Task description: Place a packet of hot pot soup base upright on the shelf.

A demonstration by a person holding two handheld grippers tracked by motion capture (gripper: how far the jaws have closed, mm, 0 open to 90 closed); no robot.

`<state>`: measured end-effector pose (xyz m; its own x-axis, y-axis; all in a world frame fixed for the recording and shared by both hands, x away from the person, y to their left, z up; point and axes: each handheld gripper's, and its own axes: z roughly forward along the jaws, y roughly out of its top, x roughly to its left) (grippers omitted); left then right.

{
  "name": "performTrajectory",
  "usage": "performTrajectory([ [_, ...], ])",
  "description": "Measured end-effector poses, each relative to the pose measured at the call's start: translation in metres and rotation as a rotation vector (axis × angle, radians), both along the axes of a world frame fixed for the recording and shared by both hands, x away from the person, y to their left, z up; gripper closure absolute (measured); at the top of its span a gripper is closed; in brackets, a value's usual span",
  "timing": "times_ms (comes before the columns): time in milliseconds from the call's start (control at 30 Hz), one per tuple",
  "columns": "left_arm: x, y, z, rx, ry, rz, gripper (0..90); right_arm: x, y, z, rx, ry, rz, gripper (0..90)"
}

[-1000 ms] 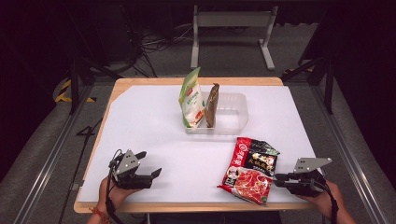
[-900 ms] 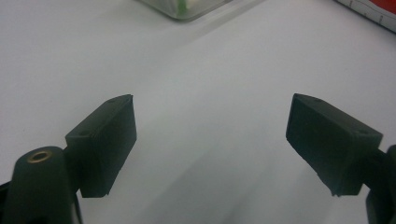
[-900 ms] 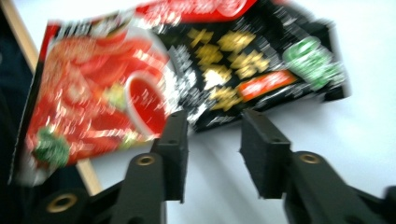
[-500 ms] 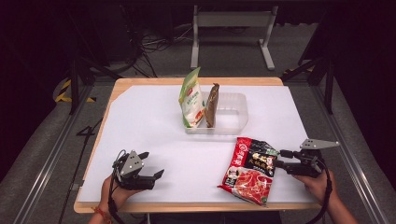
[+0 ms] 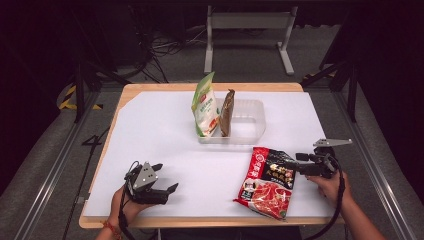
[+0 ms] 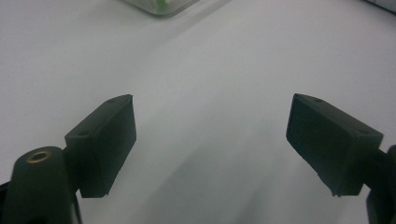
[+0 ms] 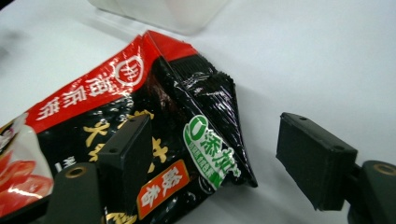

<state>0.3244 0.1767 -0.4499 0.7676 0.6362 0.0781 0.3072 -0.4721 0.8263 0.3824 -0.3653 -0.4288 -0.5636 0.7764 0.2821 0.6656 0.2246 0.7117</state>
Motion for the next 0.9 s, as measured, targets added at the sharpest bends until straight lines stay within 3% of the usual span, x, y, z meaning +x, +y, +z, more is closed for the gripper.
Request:
performTrajectory([
  [133, -0.002, 0.001, 0.000, 0.005, -0.009, -0.006, 17.3, 0.006, 0.003, -0.006, -0.019, 0.028, 0.006, 27.1],
  [200, -0.001, 0.001, 0.000, 0.004, -0.009, -0.004, 17.4, 0.009, 0.003, -0.006, 0.013, 0.062, 0.010, 26.9],
  [367, -0.001, -0.002, -0.001, 0.017, -0.011, -0.013, 17.4, 0.014, 0.010, -0.008, 0.048, 0.074, 0.035, 32.5],
  [433, -0.001, -0.003, -0.001, 0.025, -0.012, -0.017, 17.4, 0.015, 0.015, -0.010, 0.089, 0.101, 0.062, 33.8],
  [500, 0.000, -0.004, -0.002, 0.034, -0.010, -0.018, 17.3, 0.017, 0.021, -0.009, 0.078, 0.100, 0.057, 34.3],
  [633, -0.001, -0.004, -0.002, 0.034, -0.014, -0.025, 17.4, 0.022, 0.021, -0.011, 0.135, 0.133, 0.017, 44.4],
  [767, 0.000, -0.003, -0.003, 0.040, -0.012, -0.022, 17.4, 0.022, 0.022, -0.012, 0.126, 0.133, -0.008, 54.9],
  [900, 0.000, -0.004, -0.003, 0.049, -0.014, -0.023, 17.5, 0.023, 0.019, -0.014, 0.161, 0.143, -0.019, 65.0],
])
